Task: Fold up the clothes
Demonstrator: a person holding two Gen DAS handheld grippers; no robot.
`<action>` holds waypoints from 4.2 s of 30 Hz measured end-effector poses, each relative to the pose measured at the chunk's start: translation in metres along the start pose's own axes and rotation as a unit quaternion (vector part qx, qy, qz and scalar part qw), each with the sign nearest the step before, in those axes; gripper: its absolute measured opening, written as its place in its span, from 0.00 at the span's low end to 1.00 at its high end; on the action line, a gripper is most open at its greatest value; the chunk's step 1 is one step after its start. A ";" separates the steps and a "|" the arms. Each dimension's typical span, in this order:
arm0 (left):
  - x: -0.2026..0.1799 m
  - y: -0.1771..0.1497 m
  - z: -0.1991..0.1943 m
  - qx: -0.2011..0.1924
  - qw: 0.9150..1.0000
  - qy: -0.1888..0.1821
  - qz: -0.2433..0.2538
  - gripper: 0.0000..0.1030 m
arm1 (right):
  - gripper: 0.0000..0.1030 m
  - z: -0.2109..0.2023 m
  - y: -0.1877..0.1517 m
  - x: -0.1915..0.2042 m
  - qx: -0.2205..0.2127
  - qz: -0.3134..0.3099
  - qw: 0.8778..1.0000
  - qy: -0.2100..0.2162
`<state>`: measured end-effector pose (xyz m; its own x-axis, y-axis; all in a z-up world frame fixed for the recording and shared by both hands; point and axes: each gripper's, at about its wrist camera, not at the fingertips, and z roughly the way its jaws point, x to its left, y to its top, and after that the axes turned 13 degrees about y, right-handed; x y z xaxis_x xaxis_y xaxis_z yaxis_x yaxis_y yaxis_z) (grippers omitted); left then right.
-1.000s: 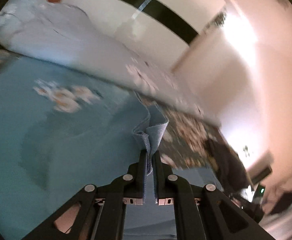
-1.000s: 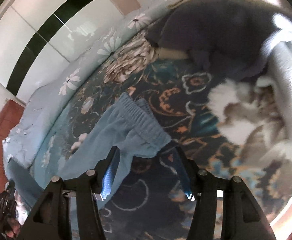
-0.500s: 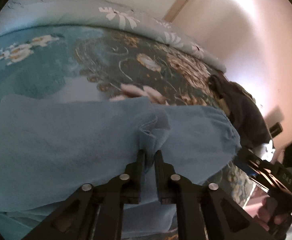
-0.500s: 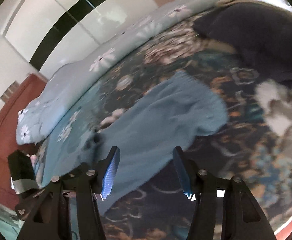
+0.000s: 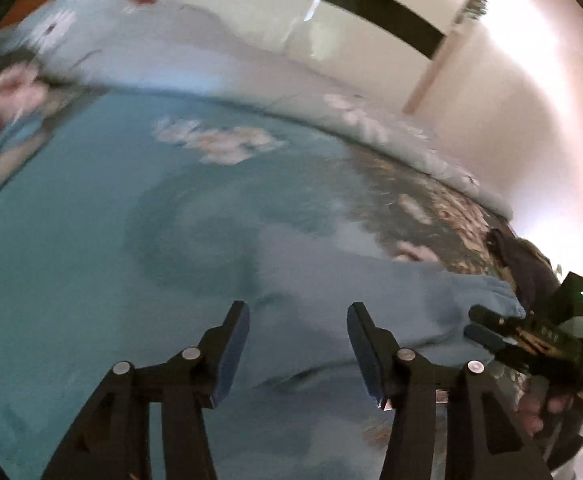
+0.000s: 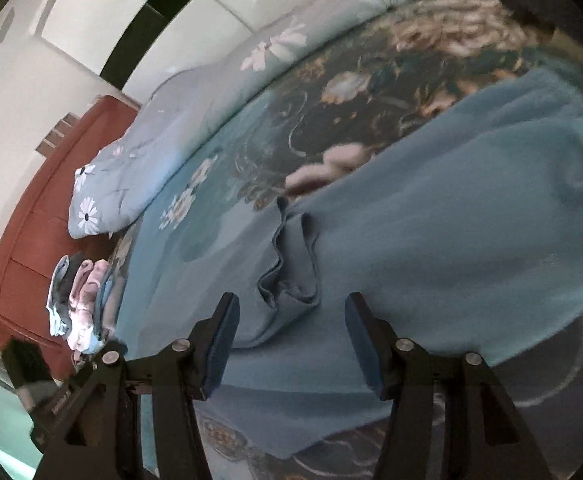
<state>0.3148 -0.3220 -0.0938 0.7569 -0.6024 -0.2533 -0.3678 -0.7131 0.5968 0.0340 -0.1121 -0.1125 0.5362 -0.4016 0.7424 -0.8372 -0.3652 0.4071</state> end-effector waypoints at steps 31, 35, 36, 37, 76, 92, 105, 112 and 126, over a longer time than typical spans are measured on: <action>0.010 -0.026 0.032 0.032 0.998 -0.028 -0.048 0.56 | 0.07 -0.015 0.005 0.033 -0.060 -0.053 0.997 0.007; 0.005 -0.027 0.031 0.030 0.999 -0.016 -0.036 0.57 | 0.07 -0.007 -0.002 0.003 -0.038 -0.004 0.999 -0.014; 0.005 -0.027 0.031 0.030 0.999 -0.014 -0.034 0.56 | 0.07 -0.005 -0.004 -0.002 -0.035 0.001 0.999 -0.021; 0.006 -0.028 0.030 0.031 0.999 -0.016 -0.034 0.56 | 0.07 -0.003 -0.006 -0.005 -0.034 0.006 0.999 -0.035; -0.056 -0.007 0.046 0.080 0.988 -0.130 0.020 0.61 | 0.26 -0.130 0.030 -0.132 -0.251 0.229 0.940 -0.009; -0.040 -0.003 0.013 0.049 0.988 -0.145 -0.020 0.61 | 0.21 -0.124 0.057 0.025 -0.200 -0.092 0.970 -0.103; 0.049 0.001 -0.002 0.024 0.987 -0.093 -0.132 0.61 | 0.21 0.030 -0.006 0.169 -0.054 -0.283 0.958 -0.017; 0.070 -0.006 0.002 0.033 0.984 -0.085 -0.154 0.61 | 0.21 0.098 -0.049 0.162 0.039 -0.283 0.958 -0.011; 0.051 -0.003 0.003 0.043 0.981 -0.134 -0.131 0.63 | 0.49 0.074 -0.058 0.140 0.064 -0.267 0.960 0.045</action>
<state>0.3526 -0.3514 -0.1106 0.6664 -0.4584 -0.5880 -0.2325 -0.8771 0.4203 0.1658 -0.2096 -0.0718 0.8695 -0.0567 0.4907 -0.4220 -0.6017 0.6782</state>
